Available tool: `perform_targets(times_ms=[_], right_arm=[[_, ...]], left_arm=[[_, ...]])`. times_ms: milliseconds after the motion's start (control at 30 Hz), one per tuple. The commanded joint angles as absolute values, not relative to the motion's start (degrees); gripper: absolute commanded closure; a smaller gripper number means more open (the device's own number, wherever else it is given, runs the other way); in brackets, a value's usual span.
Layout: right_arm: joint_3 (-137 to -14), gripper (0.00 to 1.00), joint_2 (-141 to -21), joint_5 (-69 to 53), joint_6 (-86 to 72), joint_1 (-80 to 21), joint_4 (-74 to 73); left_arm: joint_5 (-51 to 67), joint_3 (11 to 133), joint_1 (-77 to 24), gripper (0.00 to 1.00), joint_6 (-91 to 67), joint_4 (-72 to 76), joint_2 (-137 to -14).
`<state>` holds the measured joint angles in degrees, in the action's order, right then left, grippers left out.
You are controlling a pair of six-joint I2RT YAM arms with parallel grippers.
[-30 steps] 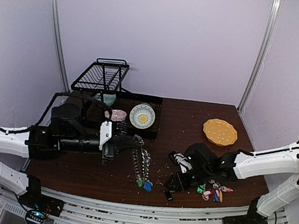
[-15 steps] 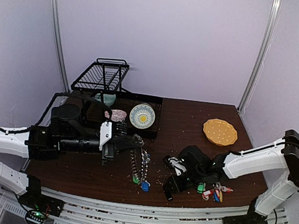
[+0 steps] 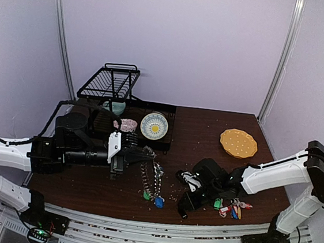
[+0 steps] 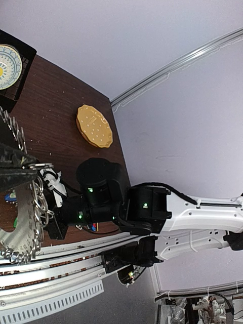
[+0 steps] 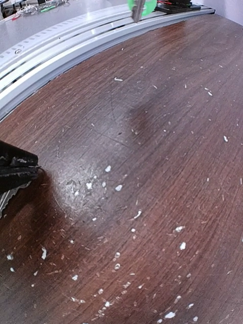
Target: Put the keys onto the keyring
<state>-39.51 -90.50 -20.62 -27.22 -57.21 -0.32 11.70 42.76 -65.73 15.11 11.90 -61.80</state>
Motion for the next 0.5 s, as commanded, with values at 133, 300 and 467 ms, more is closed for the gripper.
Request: perform_targets(times_ms=[133, 300, 467], right_arm=[[-41.7, 1.00, -90.1, -20.1, -25.4, -57.3, -3.7], [-46.4, 1.00, -82.0, -23.4, -20.9, -57.2, -7.0], [-49.9, 1.00, -71.6, -27.9, -16.7, -57.2, -4.9]], left_arm=[[11.6, 44.2, -66.0, 1.00, 15.8, 14.8, -60.8], [11.2, 44.2, -66.2, 1.00, 16.3, 14.5, -61.0], [11.0, 44.4, -66.6, 1.00, 16.8, 14.2, -61.2]])
